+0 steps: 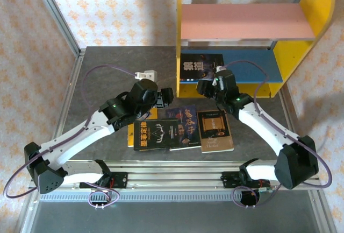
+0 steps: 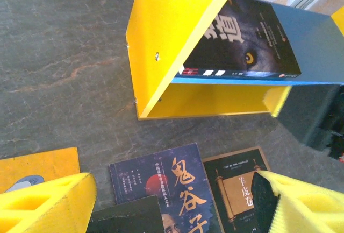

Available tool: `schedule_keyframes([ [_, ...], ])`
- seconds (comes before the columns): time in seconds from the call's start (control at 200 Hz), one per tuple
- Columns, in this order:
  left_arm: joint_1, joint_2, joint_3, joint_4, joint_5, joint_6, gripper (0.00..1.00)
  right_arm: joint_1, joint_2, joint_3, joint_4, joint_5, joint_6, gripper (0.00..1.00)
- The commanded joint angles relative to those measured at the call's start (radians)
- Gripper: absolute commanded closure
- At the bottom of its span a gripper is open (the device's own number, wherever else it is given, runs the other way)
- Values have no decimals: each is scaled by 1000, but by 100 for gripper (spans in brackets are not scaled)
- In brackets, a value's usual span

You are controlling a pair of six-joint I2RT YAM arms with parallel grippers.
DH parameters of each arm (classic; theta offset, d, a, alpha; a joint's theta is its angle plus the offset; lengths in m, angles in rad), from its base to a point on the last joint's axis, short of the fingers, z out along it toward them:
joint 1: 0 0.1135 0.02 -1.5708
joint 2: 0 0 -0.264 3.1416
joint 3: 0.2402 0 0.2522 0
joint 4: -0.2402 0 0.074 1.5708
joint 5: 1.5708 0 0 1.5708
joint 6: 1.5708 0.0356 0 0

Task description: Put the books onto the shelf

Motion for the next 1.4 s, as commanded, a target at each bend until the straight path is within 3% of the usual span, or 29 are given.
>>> schedule_keyframes([
  [0.0,11,-43,-6,-24,-53,-3,22,21,39,29,62,72,19,44],
  [0.551,11,-74,-30,-35,-79,0,22,46,196,132,88,35,0,44],
  [1.396,10,-74,-41,-27,-78,-3,22,60,263,202,71,-4,-34,45],
])
